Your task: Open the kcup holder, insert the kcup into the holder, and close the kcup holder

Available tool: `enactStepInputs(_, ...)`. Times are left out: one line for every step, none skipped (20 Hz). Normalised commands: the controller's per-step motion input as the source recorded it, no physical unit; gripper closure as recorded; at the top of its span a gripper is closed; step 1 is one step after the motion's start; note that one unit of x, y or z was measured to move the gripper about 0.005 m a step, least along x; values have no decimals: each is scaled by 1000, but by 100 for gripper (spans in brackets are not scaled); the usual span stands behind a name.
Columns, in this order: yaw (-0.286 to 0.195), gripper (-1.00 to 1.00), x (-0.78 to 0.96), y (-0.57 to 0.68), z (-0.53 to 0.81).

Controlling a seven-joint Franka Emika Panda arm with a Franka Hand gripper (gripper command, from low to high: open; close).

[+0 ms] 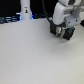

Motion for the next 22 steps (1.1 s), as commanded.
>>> enactStepInputs(77,-100,-739,446,-5)
enactStepInputs(77,-100,-720,464,-3)
enactStepInputs(88,-100,-677,479,1)
enactStepInputs(83,-100,-682,490,4)
enactStepInputs(83,-100,-684,501,8)
enactStepInputs(85,-100,-676,498,9)
enactStepInputs(86,-100,-672,497,10)
enactStepInputs(87,-100,-681,491,3)
enactStepInputs(90,-100,-657,494,10)
enactStepInputs(92,-100,-641,496,10)
enactStepInputs(94,-100,-601,501,19)
enactStepInputs(92,-100,-558,499,37)
enactStepInputs(73,-100,-531,448,40)
enactStepInputs(63,-100,-266,426,449)
enactStepInputs(47,-100,61,317,708)
enactStepInputs(31,-100,204,171,800)
enactStepInputs(16,-100,248,75,914)
enactStepInputs(7,-100,267,87,962)
enactStepInputs(5,-100,244,106,967)
enactStepInputs(1,-100,208,92,957)
enactStepInputs(-4,-100,176,77,933)
enactStepInputs(-16,-100,179,44,787)
